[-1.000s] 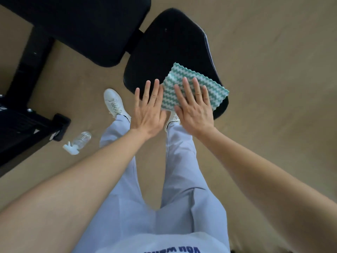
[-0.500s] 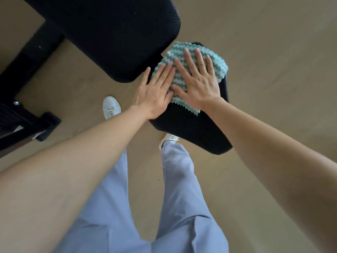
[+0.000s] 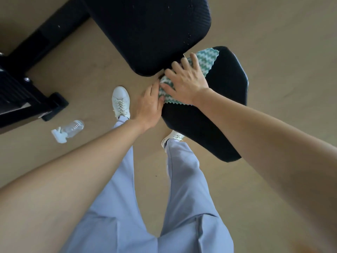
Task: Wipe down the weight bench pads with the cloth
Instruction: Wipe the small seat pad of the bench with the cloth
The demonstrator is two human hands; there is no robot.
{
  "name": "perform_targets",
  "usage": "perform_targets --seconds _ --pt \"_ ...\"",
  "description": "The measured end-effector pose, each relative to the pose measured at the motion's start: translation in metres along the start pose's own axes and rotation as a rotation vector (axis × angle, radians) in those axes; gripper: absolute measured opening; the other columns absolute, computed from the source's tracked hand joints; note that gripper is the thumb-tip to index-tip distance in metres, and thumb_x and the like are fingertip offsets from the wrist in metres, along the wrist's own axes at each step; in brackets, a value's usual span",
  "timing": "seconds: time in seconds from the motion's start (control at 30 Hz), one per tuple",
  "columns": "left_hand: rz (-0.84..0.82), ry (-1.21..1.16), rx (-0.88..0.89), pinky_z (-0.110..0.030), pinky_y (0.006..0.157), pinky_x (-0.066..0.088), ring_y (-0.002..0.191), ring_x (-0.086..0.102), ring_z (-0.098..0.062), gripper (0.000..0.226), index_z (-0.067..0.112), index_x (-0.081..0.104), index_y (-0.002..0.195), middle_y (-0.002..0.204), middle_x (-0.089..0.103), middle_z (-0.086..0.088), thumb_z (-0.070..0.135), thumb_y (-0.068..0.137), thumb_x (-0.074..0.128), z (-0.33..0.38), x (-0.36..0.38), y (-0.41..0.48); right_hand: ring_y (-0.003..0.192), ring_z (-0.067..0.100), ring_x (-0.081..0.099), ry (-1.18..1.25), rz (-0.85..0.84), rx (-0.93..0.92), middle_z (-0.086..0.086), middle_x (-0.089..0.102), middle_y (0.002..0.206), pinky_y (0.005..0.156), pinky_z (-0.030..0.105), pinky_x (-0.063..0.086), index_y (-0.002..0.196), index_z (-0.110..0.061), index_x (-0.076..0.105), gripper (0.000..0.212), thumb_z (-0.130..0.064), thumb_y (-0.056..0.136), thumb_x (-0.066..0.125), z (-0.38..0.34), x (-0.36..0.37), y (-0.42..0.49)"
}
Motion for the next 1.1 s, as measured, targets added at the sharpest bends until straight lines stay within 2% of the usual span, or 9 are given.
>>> perform_targets --seconds 0.13,0.23,0.4,0.53,0.63,0.73,0.83,0.9,1.1 --pt "0.016 -0.279 -0.199 -0.047 0.080 0.050 0.095 0.062 -0.039 0.041 0.007 0.047 0.139 0.115 0.062 -0.015 0.026 0.102 0.040 -0.017 0.015 -0.026 0.125 0.043 0.049 -0.043 0.025 -0.093 0.015 0.059 0.126 0.121 0.067 0.017 0.126 -0.014 0.058 0.061 -0.062 0.100 0.030 -0.031 0.010 -0.007" --pt "0.059 -0.636 -0.372 -0.033 0.073 0.044 0.076 0.054 -0.015 0.030 0.010 0.057 0.117 0.088 0.061 0.003 0.014 0.090 0.045 -0.012 0.028 -0.039 0.136 0.047 0.041 -0.065 0.024 -0.106 0.019 0.055 0.135 0.122 0.065 0.015 0.135 -0.012 0.055 0.066 -0.062 0.097 0.033 -0.047 0.017 -0.015" --pt "0.091 -0.928 -0.496 -0.025 0.059 0.036 0.061 0.041 -0.007 0.037 0.018 0.055 0.084 0.069 0.049 0.006 -0.009 0.067 0.037 0.016 0.038 -0.060 0.154 0.046 0.015 -0.033 0.098 -0.120 0.025 0.022 0.166 0.126 0.058 0.012 0.157 -0.012 0.031 0.070 -0.051 0.098 0.035 -0.064 0.031 -0.044" --pt "0.119 -1.074 -0.546 -0.026 0.059 0.040 0.067 0.049 -0.016 0.048 0.015 0.063 0.092 0.075 0.059 -0.001 -0.002 0.056 0.035 0.027 0.050 -0.072 0.157 0.042 0.008 -0.020 0.123 -0.104 0.023 0.010 0.169 0.127 0.054 0.012 0.162 -0.011 0.016 0.080 -0.049 0.096 0.040 -0.065 0.042 -0.073" --pt "0.124 -1.075 -0.576 -0.018 0.058 0.043 0.060 0.054 -0.003 0.050 0.010 0.064 0.102 0.081 0.065 0.000 -0.014 0.070 0.035 0.040 0.054 -0.085 0.157 0.040 0.007 -0.021 0.123 -0.101 0.023 0.007 0.169 0.128 0.052 0.012 0.162 -0.008 0.010 0.087 -0.048 0.094 0.047 -0.059 0.053 -0.101" --pt "0.124 -1.080 -0.620 -0.017 0.061 0.043 0.059 0.054 0.001 0.054 0.011 0.064 0.111 0.088 0.064 -0.004 -0.019 0.077 0.033 0.056 0.060 -0.100 0.158 0.038 0.006 -0.042 0.154 -0.069 0.023 0.006 0.170 0.128 0.050 0.012 0.163 -0.008 0.008 0.082 -0.032 0.097 0.050 -0.050 0.062 -0.131" --pt "0.108 -1.191 -0.672 -0.033 0.079 0.048 0.081 0.056 -0.014 0.042 0.014 0.067 0.102 0.092 0.064 -0.007 -0.010 0.081 0.040 0.073 0.073 -0.114 0.158 0.037 0.004 -0.047 0.166 -0.038 0.022 0.003 0.170 0.128 0.050 0.011 0.163 -0.008 0.004 0.078 -0.021 0.099 0.047 -0.042 0.070 -0.161" --pt "0.052 -1.265 -0.667 -0.034 0.086 0.054 0.092 0.061 -0.020 0.035 0.009 0.067 0.105 0.100 0.067 -0.012 -0.011 0.092 0.041 0.096 0.086 -0.124 0.158 0.037 0.002 -0.049 0.169 -0.004 0.022 0.001 0.170 0.129 0.049 0.010 0.163 -0.008 0.002 0.077 -0.018 0.100 0.045 -0.035 0.075 -0.183" --pt "-0.024 -1.376 -0.736 -0.023 0.074 0.057 0.097 0.064 -0.020 0.027 0.010 0.067 0.104 0.105 0.069 -0.010 0.000 0.104 0.042 0.141 0.111 -0.141 0.158 0.037 0.009 -0.035 0.176 0.092 0.022 0.008 0.169 0.129 0.049 0.010 0.163 -0.008 0.006 0.070 -0.025 0.105 0.040 -0.013 0.091 -0.247"
Point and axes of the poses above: each hand's wrist, its own y-axis towards the middle knuckle, its own x-axis out of the palm, z = x × y, the point moved 2 cm from there along y, towards the middle knuckle
